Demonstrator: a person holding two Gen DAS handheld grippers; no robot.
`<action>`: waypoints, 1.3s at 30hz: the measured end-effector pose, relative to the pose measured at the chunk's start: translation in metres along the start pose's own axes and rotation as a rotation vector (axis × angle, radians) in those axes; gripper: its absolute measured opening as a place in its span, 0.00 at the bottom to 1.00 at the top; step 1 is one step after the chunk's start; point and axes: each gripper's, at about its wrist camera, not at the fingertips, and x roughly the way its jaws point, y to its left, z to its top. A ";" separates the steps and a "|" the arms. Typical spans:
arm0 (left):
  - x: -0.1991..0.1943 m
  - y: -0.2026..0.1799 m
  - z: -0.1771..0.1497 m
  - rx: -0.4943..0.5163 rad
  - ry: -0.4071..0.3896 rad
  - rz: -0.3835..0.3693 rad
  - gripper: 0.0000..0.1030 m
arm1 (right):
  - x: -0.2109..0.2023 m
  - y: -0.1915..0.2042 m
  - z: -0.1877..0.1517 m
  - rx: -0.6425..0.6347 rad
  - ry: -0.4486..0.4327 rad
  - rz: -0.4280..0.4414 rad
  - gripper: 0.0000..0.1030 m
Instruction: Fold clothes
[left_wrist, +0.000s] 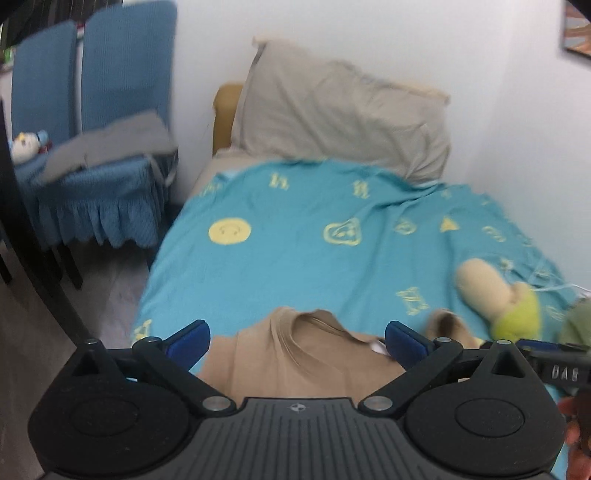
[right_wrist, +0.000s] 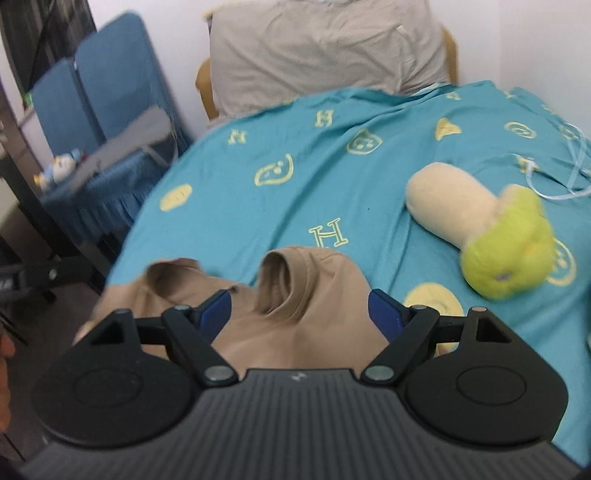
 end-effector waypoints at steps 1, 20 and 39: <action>-0.015 -0.002 0.000 0.003 -0.014 -0.012 0.99 | -0.018 -0.001 -0.007 0.022 -0.018 0.006 0.80; -0.267 0.046 -0.176 -0.262 -0.118 -0.048 0.99 | -0.269 0.023 -0.193 0.020 -0.219 -0.019 0.81; -0.084 0.160 -0.177 -0.865 0.005 -0.103 0.67 | -0.181 -0.022 -0.199 0.222 -0.113 0.019 0.81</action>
